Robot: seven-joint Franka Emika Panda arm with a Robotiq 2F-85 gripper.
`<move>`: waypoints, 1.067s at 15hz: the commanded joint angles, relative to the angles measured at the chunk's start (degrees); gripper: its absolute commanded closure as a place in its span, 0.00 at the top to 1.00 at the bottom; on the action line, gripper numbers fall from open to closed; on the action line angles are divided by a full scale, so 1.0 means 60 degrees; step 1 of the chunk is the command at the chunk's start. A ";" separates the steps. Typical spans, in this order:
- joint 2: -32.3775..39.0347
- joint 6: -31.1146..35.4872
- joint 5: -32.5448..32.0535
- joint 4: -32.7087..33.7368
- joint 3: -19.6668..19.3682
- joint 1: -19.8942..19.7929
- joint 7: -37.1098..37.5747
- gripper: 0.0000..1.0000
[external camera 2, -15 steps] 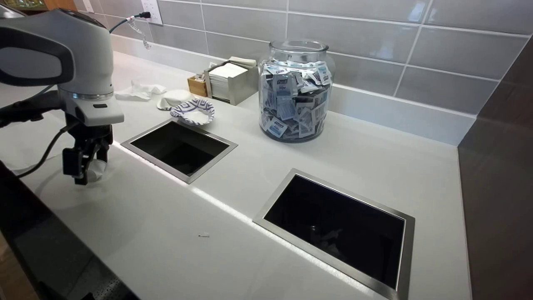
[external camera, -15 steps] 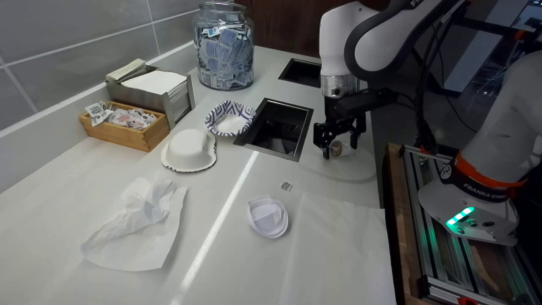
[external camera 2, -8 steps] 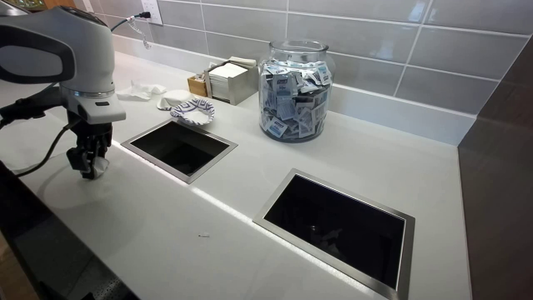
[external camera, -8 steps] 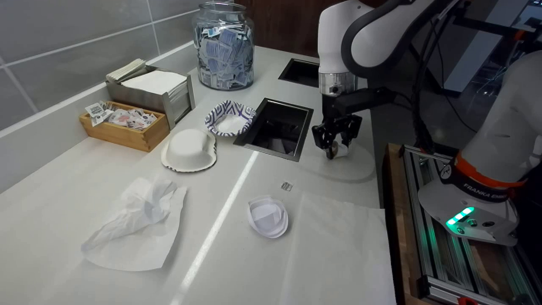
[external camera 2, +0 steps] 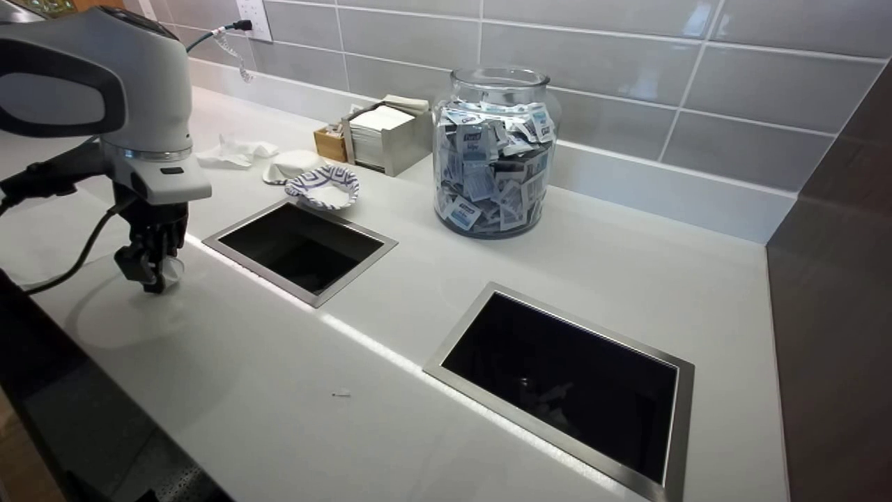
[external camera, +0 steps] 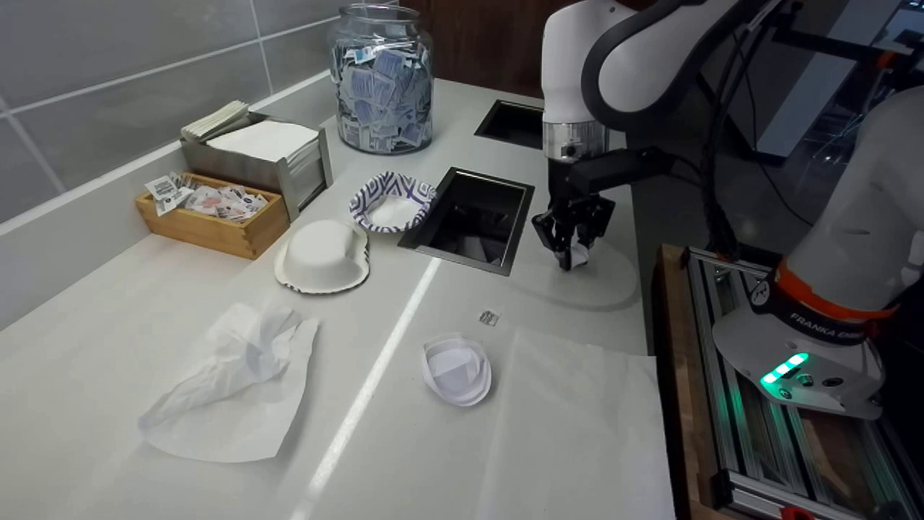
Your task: Pick up the small plastic cup and throw it in the disposal opening on the left
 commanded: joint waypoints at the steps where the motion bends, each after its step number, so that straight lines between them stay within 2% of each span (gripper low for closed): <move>1: -0.0335 0.0054 -0.0253 -0.0051 0.0015 0.0060 0.0220 0.10; 3: -0.0565 0.0054 -0.0575 0.0037 0.0049 0.0014 0.0426 0.00; 7: -0.0914 0.0205 -0.1681 0.0444 0.0185 -0.0147 0.1174 0.00; 13: -0.0469 0.1113 -0.2980 0.1232 0.0255 -0.0367 0.2007 0.00; 14: -0.0344 0.1241 -0.3174 0.1398 0.0251 -0.0404 0.2113 0.04; 15: -0.0253 0.1362 -0.3338 0.1522 0.0246 -0.0421 0.2205 0.14; 16: -0.0105 0.1413 -0.3490 0.1698 0.0252 -0.0425 0.2309 0.29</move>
